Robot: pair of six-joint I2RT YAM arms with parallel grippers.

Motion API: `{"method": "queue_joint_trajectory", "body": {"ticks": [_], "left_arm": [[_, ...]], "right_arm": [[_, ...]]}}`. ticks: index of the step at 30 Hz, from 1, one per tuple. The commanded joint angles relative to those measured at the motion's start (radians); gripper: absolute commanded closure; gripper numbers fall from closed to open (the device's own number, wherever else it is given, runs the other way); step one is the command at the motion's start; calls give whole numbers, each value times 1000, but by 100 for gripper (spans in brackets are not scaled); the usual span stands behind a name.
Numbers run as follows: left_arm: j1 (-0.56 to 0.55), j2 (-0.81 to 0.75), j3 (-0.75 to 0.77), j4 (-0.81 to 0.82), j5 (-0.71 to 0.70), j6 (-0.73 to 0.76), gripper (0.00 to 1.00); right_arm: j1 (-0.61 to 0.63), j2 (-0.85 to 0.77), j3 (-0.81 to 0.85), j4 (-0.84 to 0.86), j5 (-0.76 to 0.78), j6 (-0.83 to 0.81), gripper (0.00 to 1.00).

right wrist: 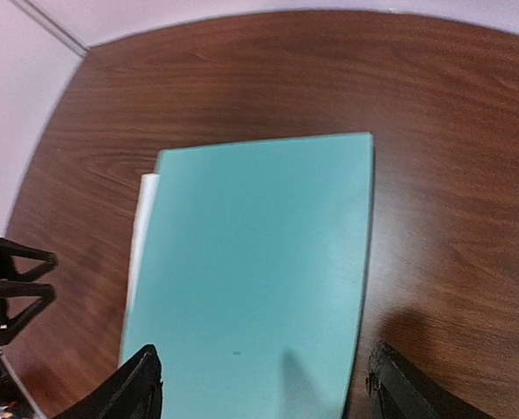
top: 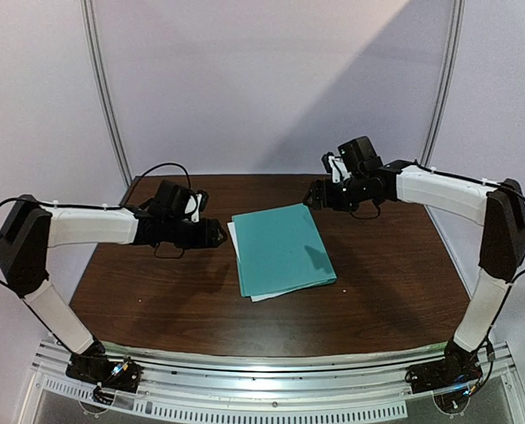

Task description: Put the files into the folder

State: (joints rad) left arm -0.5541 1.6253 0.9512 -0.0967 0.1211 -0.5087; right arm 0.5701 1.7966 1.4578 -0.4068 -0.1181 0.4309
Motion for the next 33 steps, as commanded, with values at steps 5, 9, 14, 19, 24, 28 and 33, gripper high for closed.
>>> {"method": "queue_joint_trajectory", "body": {"ticks": [5,9,14,19,24,28,33], "left_arm": [[-14,180,123,33,68,-19,36],[-32,254,173,32,81,-22,41],[-49,316,217,26,85,-27,44],[-65,364,243,19,94,-27,47],[-78,386,256,24,94,-33,49],[-90,417,271,29,110,-38,55],[-124,466,313,39,127,-43,58]], "right_arm": [[2,85,-58,-54,87,-26,28],[3,107,-112,-29,57,-3,35],[3,116,-170,10,24,21,48],[3,118,-222,51,-22,45,55],[3,113,-266,80,-54,60,57],[3,104,-290,91,-69,65,58],[2,74,-318,69,-38,59,58]]}}
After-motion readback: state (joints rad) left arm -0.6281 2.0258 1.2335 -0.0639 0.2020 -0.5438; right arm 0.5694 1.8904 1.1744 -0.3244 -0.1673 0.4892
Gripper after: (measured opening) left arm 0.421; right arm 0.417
